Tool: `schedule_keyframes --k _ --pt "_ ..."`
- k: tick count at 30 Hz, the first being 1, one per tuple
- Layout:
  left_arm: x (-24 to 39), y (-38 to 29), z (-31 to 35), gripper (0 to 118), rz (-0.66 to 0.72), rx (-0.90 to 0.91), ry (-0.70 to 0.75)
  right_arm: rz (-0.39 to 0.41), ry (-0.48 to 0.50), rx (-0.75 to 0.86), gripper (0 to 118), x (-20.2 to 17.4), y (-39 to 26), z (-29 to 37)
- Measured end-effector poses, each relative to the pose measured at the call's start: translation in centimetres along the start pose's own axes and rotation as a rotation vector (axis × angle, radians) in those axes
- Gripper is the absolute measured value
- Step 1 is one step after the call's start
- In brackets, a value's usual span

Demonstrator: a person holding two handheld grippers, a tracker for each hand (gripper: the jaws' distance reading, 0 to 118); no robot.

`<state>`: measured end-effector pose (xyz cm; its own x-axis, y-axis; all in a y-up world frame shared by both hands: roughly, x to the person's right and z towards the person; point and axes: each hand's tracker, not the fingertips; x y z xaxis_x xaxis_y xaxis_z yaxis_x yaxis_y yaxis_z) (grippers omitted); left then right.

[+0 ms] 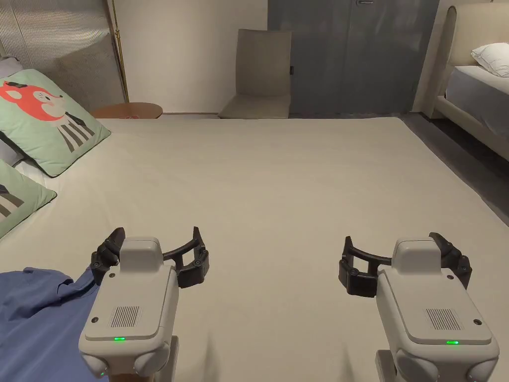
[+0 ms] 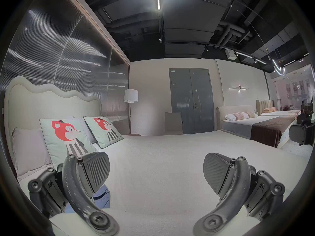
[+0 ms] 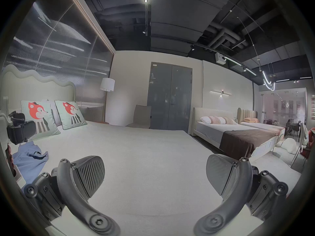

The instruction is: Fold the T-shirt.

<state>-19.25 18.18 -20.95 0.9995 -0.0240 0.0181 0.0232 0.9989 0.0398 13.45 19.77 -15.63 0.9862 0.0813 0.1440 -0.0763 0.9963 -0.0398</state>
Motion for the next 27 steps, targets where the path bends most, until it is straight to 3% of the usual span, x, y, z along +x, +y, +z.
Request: schedule_keyframes --k 27 --pt "-0.48 0.2 0.3 110 0.015 0.0 0.009 0.0 0.001 0.01 118 0.07 0.53 0.29"
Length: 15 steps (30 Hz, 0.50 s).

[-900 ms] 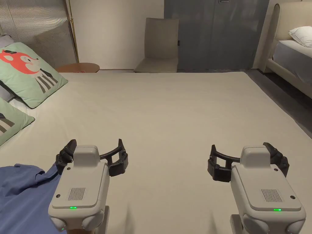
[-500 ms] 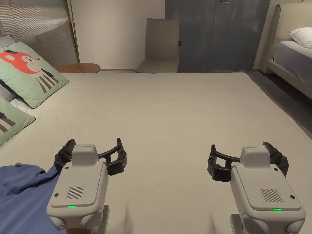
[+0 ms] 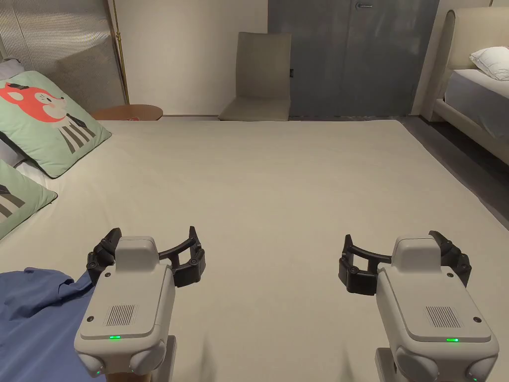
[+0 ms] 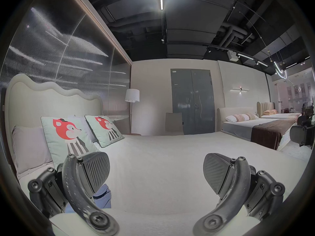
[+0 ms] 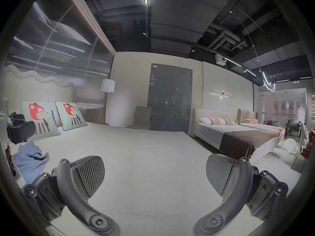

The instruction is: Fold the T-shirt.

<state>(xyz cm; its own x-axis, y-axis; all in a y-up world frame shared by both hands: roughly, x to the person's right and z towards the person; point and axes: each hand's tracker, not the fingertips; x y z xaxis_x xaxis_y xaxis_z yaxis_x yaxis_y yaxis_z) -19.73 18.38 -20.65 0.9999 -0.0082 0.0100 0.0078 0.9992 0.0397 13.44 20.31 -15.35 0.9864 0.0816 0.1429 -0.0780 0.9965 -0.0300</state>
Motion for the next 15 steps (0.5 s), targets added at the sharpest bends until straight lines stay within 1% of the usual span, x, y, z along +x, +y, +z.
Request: schedule_keyframes --k 15 --pt "-0.26 -0.39 -0.19 110 -0.01 -0.006 0.004 0.003 0.008 0.0 118 -0.24 -0.26 -0.27"
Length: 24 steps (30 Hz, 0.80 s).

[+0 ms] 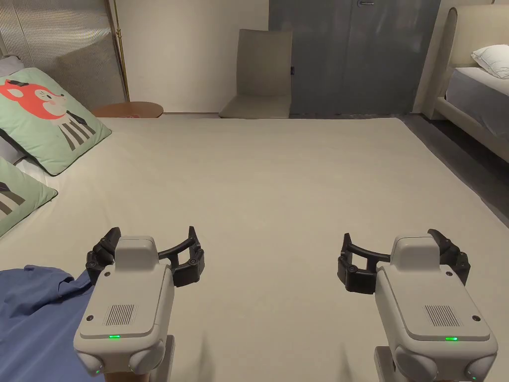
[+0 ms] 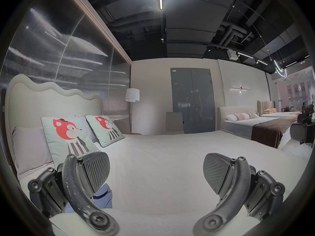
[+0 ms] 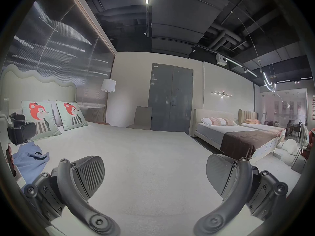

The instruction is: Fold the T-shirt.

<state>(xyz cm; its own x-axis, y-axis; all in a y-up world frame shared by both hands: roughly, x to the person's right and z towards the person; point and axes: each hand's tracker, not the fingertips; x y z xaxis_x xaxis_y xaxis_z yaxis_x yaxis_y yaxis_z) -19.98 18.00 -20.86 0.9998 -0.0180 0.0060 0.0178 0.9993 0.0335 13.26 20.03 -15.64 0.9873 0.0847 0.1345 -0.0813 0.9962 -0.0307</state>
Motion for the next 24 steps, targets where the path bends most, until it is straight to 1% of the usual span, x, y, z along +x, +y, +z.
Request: schedule_keyframes --k 24 --pt "0.13 -0.01 -0.22 110 0.006 -0.004 -0.019 0.004 0.007 -0.007 118 -0.12 -0.06 -0.32"
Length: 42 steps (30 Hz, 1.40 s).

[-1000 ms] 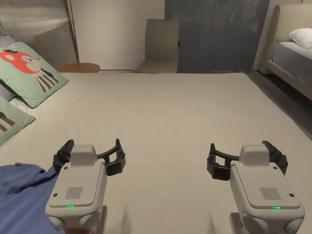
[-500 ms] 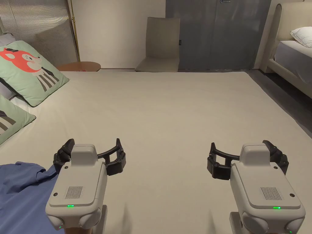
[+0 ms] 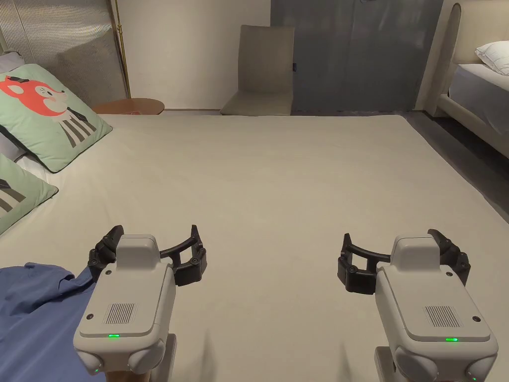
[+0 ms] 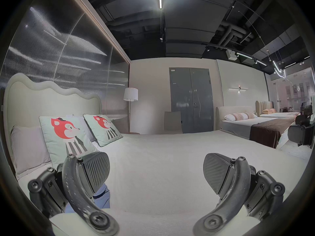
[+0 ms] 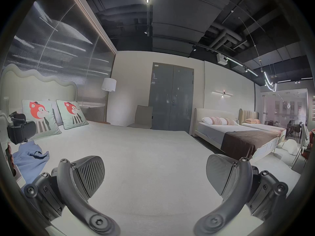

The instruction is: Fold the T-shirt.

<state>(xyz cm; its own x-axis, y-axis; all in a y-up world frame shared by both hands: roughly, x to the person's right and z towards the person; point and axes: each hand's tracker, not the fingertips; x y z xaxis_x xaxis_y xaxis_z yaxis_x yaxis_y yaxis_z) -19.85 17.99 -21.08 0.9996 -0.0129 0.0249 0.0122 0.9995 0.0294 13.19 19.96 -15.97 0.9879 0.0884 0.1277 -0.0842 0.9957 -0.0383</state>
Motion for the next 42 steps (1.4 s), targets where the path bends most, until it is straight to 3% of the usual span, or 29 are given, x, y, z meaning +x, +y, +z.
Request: schedule_keyframes --k 5,6,7,8,9,10,11,13,15,22,27,30,42 --pt "0.1 0.1 0.0 108 -0.001 0.004 -0.005 0.001 0.0 -0.004 118 -0.1 0.0 -0.1" --pt "0.2 0.1 0.1 104 0.001 0.005 -0.005 0.002 -0.003 -0.005 118 -0.1 0.0 0.0" --pt "0.2 0.1 0.1 88 0.009 0.004 -0.01 0.004 -0.008 -0.004 111 -0.2 0.0 0.0" --pt "0.1 0.2 0.2 66 0.025 0.009 -0.021 0.004 -0.009 -0.001 95 -0.2 0.0 0.1" --pt "0.1 0.3 0.3 35 0.042 0.01 -0.029 0.005 -0.014 0.004 70 -0.3 0.0 0.2" --pt "0.1 0.3 0.3 0 0.049 0.005 -0.029 0.013 -0.03 0.002 26 -0.5 0.1 0.3" --pt "0.3 0.4 0.1 0 0.048 -0.004 -0.01 0.037 -0.06 -0.015 0 -0.6 0.2 0.1" --pt "0.2 0.5 -0.1 0 0.052 -0.016 -0.001 0.051 -0.054 -0.045 0 -0.6 0.3 -0.3" --pt "-0.2 0.4 0.0 0 0.084 -0.015 -0.022 0.007 -0.015 -0.047 0 -0.3 0.1 -0.1" --pt "-0.5 0.3 0.4 0 0.061 -0.022 -0.019 0.006 -0.024 -0.05 0 -0.5 0.0 -0.1" --pt "-2.8 0.4 1.2 0 0.058 -0.023 0.023 -0.02 0.04 -0.058 0 -2.5 0.0 -1.2" --pt "-5.8 0.5 2.2 0 0.06 -0.024 0.095 -0.024 0.116 -0.048 0 -5.4 0.2 -2.3" --pt "-22.0 0.3 11.0 0 0.029 -0.048 0.519 -0.02 0.52 -0.014 0 -23.1 1.6 -3.2"
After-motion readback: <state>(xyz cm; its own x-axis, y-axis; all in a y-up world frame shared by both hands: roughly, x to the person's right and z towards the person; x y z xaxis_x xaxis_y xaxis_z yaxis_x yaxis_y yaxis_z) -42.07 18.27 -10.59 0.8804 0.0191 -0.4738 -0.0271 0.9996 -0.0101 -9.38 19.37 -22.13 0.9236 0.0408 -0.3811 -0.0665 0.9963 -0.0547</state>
